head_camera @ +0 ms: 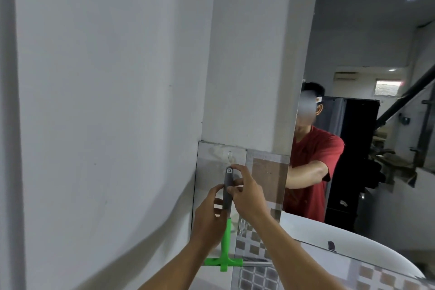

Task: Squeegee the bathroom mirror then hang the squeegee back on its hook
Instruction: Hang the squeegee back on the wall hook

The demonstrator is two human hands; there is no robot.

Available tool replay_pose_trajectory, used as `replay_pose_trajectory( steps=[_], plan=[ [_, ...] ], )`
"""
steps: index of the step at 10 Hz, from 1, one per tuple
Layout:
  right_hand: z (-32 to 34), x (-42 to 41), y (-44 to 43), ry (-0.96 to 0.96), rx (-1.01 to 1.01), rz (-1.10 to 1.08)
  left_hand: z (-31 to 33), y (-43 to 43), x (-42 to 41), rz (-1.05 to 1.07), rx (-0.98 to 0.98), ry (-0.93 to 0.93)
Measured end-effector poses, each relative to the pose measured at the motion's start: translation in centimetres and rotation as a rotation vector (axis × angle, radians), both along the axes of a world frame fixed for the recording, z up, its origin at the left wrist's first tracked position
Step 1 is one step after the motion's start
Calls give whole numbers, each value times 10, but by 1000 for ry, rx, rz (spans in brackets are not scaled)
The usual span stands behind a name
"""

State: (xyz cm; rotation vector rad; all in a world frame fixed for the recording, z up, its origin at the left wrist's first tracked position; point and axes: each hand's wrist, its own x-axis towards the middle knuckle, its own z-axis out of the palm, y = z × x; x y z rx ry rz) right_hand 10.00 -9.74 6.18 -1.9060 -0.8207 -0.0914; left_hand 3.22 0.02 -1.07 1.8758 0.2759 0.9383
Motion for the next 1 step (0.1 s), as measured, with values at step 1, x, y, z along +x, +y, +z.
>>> replay_pose_trajectory(
  steps=[1],
  plan=[
    [5,-4,-3,-38,-26,16,-2,2,5,15,38,5]
  ],
)
